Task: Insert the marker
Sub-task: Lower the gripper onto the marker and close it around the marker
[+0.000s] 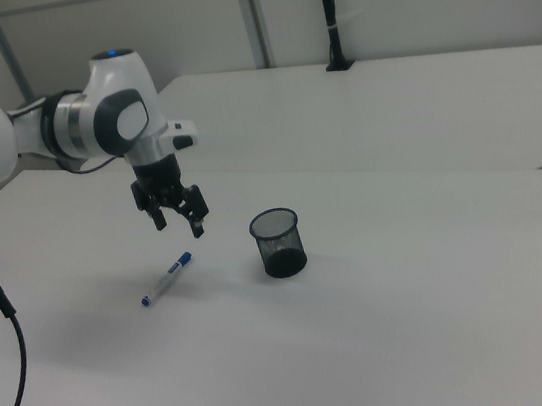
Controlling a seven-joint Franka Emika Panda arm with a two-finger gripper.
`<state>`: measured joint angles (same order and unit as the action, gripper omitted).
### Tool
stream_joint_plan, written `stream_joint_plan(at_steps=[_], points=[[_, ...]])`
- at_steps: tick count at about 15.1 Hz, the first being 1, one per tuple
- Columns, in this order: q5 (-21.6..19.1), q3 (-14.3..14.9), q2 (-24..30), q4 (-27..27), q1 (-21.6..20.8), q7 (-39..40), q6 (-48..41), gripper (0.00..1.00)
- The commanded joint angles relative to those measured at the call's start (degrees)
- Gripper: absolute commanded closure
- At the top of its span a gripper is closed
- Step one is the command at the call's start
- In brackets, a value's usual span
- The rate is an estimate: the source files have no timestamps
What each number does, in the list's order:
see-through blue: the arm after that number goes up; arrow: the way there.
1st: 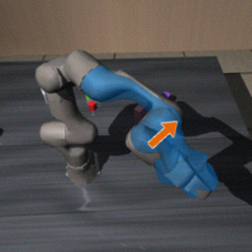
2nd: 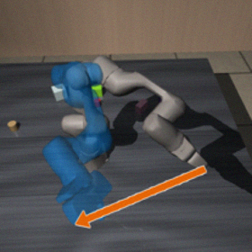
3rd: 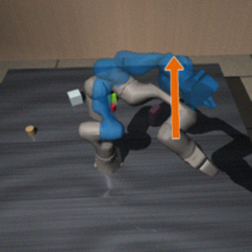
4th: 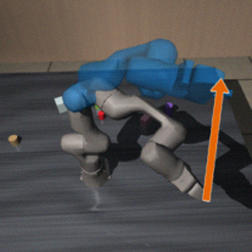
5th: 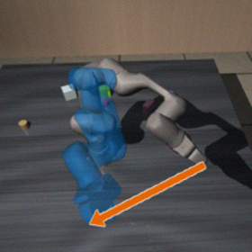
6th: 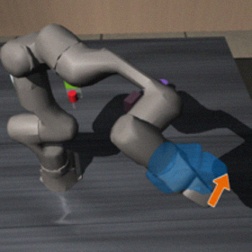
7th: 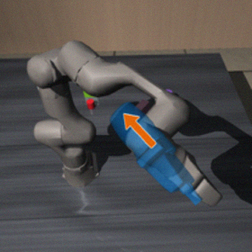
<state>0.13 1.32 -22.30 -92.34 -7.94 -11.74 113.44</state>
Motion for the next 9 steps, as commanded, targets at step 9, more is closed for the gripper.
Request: stream_joint_plan(at_steps=[9], points=[[5.8, 0.4, -9.1, 0.7, -5.1, -10.6, 6.9, 0.29]])
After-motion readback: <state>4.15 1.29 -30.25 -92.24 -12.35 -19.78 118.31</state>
